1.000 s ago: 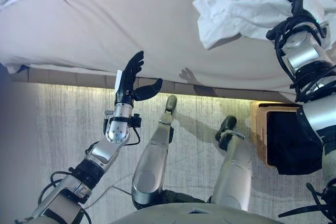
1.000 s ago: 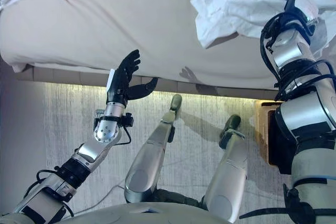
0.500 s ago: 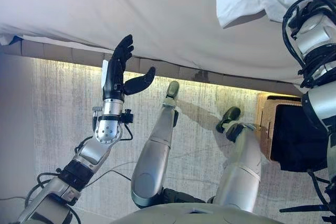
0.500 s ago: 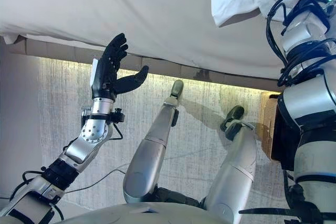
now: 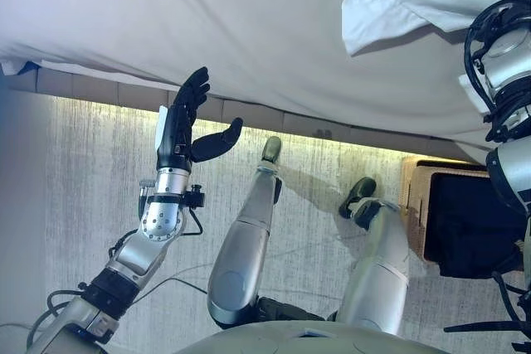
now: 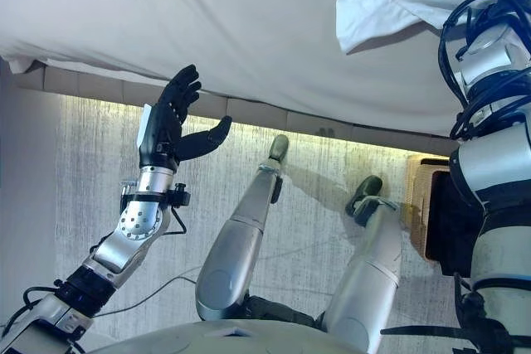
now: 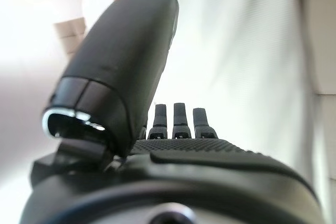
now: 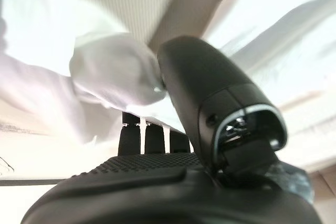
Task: Pick up the clothes from the bed and place them into the basket
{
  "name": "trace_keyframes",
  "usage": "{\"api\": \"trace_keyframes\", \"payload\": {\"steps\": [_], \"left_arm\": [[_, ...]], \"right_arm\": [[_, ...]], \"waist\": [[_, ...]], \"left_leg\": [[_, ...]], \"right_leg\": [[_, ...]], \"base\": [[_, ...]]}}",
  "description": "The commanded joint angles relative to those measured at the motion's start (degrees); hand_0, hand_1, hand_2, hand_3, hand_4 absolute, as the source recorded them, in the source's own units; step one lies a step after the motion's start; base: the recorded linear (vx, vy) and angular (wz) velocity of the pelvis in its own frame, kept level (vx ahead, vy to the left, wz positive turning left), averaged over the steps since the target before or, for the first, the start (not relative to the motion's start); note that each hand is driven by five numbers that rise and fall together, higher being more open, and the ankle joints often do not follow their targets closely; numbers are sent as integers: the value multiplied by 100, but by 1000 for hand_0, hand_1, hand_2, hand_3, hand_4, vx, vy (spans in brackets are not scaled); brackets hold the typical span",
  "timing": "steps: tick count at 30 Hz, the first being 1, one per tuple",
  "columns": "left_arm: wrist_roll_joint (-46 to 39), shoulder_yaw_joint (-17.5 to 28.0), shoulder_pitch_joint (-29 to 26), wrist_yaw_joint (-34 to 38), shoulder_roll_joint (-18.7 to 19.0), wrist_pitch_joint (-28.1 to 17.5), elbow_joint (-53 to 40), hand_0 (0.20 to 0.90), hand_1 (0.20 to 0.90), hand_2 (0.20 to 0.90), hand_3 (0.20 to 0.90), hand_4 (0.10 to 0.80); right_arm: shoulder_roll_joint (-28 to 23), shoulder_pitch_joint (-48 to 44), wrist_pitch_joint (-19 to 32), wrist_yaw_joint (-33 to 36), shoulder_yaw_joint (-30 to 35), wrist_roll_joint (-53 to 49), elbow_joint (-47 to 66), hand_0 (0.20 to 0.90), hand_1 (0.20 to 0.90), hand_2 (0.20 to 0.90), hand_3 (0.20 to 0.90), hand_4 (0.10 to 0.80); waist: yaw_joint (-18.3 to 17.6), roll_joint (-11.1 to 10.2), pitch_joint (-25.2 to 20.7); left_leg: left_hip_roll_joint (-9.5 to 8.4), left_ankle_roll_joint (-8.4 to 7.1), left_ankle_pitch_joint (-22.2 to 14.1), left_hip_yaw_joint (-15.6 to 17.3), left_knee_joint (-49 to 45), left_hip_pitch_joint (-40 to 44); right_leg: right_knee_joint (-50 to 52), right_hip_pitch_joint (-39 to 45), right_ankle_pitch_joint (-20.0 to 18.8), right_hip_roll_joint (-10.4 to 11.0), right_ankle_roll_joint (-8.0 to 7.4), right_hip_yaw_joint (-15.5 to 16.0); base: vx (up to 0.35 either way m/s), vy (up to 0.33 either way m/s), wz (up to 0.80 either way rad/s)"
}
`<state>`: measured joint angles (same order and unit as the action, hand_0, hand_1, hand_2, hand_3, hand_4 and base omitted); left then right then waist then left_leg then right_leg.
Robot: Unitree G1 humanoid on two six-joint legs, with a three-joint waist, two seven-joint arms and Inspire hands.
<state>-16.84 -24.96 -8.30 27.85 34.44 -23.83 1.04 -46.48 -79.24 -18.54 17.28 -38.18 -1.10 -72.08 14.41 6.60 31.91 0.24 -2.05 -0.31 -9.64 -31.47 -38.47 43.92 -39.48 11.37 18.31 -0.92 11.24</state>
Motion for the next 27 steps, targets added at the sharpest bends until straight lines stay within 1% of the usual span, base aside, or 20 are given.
{"api": "trace_keyframes", "payload": {"steps": [1,5,6,8,10,11,13,17,19,20,21,23,25,27], "left_arm": [[92,366,-108,183,1,-494,-292,900,900,900,900,800],[118,421,-244,228,-26,-266,-187,900,900,900,900,800],[141,424,-294,266,-26,-192,-118,900,900,900,900,800],[154,436,-285,238,-35,-7,-52,900,900,900,900,800],[95,415,-255,145,-46,338,177,900,900,900,900,800],[73,401,-260,150,-44,309,253,900,900,900,900,800],[91,472,-211,109,-57,326,350,900,900,900,900,800],[121,620,-27,-143,-106,425,298,900,900,900,900,800],[120,615,-22,-144,-99,426,296,900,900,900,900,800],[142,646,29,-260,-145,476,380,900,900,900,900,800],[131,645,35,-294,-148,485,391,900,900,900,900,800],[58,666,90,-469,-154,503,501,900,900,900,900,800],[15,661,90,-560,-165,481,566,900,900,900,900,800],[32,677,91,-660,-198,465,733,900,900,900,900,800]], "right_arm": [[-630,-387,340,535,-39,-1,474,300,300,300,200,100],[-686,-172,513,422,291,-297,627,300,300,300,200,100],[-726,-122,611,360,385,-378,675,300,300,300,200,100],[-764,17,751,288,508,-481,736,300,300,300,200,100],[-821,208,886,172,628,-691,879,300,300,300,200,100],[-828,235,907,139,642,-729,905,300,300,300,200,100],[-934,389,988,-5,750,-934,1109,300,300,300,200,100],[-1126,916,1142,-130,1112,-1061,1470,300,300,300,200,100],[-1126,941,1141,-128,1131,-1058,1481,300,300,300,200,100],[-1272,1199,1172,-157,1299,-1124,1691,300,300,300,200,100],[-1311,1242,1188,-148,1324,-1154,1723,300,300,300,200,100],[-1512,1464,1244,-200,1521,-1318,1903,300,300,300,200,100],[-1557,1558,1242,-221,1636,-1312,1968,300,300,300,200,100],[-1655,1845,1262,-291,1832,-1433,2223,300,300,300,200,100]], "waist": [[-51,-210,-212],[-172,-373,-212],[-217,-433,-213],[-270,-507,-383],[-369,-613,-714],[-395,-637,-775],[-495,-724,-1055],[-629,-843,-1583],[-619,-849,-1581],[-717,-902,-1877],[-734,-915,-1933],[-842,-947,-2165],[-889,-952,-2238],[-1036,-964,-2347]], "left_leg": [[285,242,-1012,371,-311,876],[380,204,-1060,538,-84,1651],[430,209,-910,612,92,1895],[498,183,-910,691,267,2146],[624,107,-804,796,630,2555],[644,93,-788,824,710,2647],[713,42,-710,917,1133,3020],[720,-14,-574,1043,1875,3589],[721,-15,-564,1050,1900,3613],[765,-58,-456,1147,2317,3889],[772,-69,-424,1164,2408,3947],[819,-116,-324,1265,2814,4193],[834,-140,-289,1310,2942,4267],[846,-166,-245,1430,3194,4436]], "right_leg": [[-66,939,304,-203,147,-31],[-583,1727,152,-168,45,-60],[-869,2002,-37,-154,65,-11],[-1201,2286,-134,-174,24,-2],[-1801,2741,-320,-232,-62,-29],[-1929,2835,-368,-237,-91,-38],[-2445,3173,-524,-288,-188,-79],[-3288,3668,-899,-369,-368,-165],[-3308,3687,-909,-372,-368,-167],[-3708,3867,-1142,-406,-471,-214],[-3784,3904,-1185,-420,-488,-237],[-4148,4039,-1379,-461,-576,-299],[-4256,4075,-1448,-468,-605,-309],[-4451,4132,-1561,-494,-677,-347]], "base": [[56,102,-17],[47,97,-25],[26,91,-16],[83,68,-20],[163,62,-38],[150,66,-36],[143,76,-22],[128,64,-21],[70,35,-15],[96,61,-3],[129,84,-7],[56,62,-19],[24,44,-14],[30,49,-19]]}}
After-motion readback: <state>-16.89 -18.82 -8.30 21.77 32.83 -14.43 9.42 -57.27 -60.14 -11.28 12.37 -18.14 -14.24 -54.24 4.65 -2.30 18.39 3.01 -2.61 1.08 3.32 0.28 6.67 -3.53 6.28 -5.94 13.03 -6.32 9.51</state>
